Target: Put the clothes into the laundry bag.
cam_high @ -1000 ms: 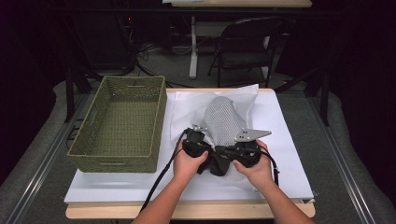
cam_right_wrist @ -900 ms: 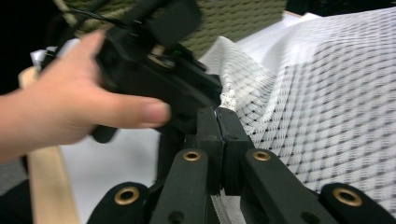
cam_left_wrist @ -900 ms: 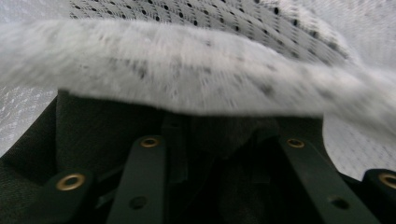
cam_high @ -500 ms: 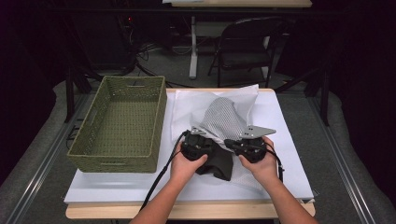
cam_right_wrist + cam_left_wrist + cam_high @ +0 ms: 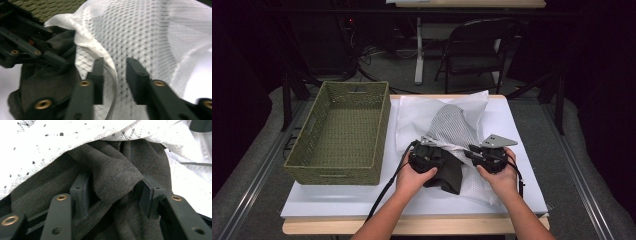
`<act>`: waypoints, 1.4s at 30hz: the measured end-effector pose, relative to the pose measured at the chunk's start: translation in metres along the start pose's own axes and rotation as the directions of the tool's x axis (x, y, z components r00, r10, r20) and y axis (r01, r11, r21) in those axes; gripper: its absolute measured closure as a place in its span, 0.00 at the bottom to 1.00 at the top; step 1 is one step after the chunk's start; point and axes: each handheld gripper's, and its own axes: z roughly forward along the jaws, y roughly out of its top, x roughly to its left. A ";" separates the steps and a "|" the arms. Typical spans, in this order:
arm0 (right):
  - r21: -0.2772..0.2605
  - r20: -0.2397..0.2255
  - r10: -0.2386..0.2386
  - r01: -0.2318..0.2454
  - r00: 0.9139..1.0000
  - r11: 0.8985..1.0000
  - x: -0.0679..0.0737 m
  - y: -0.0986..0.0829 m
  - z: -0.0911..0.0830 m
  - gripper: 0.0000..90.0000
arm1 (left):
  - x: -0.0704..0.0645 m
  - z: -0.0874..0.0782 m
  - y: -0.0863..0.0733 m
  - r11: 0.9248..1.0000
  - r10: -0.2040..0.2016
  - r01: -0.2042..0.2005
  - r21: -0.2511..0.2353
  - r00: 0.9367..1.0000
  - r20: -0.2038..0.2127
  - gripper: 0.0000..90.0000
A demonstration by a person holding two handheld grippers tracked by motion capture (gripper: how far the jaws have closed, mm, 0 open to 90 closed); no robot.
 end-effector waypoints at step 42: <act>0.097 -0.125 0.087 -0.075 0.988 0.992 -0.008 -0.016 0.008 1.00 | -0.003 0.011 -0.001 1.000 0.004 -0.004 0.006 0.999 -0.052 0.89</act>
